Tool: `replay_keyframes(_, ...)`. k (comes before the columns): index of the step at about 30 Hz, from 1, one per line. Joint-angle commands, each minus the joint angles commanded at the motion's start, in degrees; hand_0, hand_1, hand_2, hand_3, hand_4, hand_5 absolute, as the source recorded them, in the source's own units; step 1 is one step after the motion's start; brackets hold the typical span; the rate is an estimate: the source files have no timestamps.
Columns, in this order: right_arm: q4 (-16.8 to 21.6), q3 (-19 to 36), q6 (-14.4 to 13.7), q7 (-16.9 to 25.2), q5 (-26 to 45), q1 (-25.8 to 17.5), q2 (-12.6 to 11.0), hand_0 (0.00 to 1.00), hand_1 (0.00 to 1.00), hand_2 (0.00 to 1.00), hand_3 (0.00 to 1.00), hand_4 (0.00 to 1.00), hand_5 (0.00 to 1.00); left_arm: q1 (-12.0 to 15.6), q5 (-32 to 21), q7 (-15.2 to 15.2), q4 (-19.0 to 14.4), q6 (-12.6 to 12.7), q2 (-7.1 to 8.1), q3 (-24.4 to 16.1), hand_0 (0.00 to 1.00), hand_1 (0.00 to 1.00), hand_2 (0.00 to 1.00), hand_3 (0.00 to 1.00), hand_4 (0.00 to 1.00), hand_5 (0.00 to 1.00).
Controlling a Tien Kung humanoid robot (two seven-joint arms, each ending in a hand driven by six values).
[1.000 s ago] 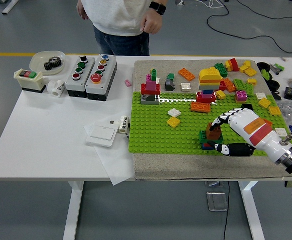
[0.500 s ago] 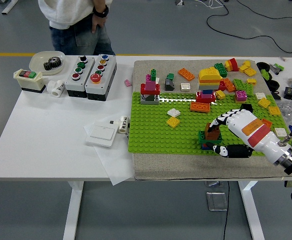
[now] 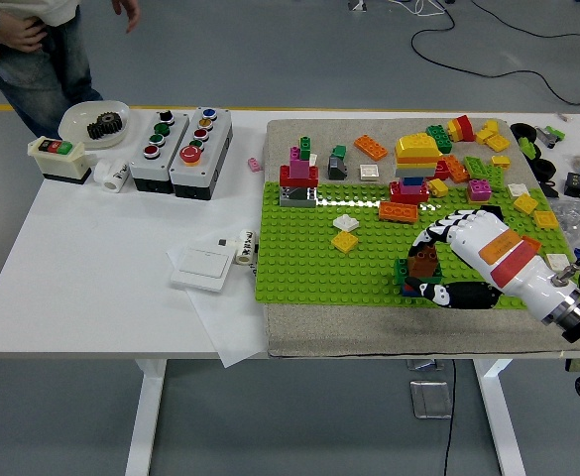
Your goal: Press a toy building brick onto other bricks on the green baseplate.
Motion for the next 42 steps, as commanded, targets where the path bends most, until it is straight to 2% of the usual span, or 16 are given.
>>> replay_keyframes(13,-1.5,-1.3,0.8,-0.3,-0.2,0.4,0.5,0.534,0.489,0.531,0.530,0.742,0.510,-0.4,-0.1,-0.1,0.0,-0.1,0.05,0.3,0.450,0.566,0.718,0.758,0.788,0.815)
replay_keyframes(42,-2.0,-1.5,1.1,-0.2,-0.3,0.3,0.7,0.532,0.489,0.531,0.527,0.738,0.504,-0.6,-0.6,-0.3,0.0,-0.2,0.08,0.6,0.449,0.568,0.717,0.759,0.786,0.813)
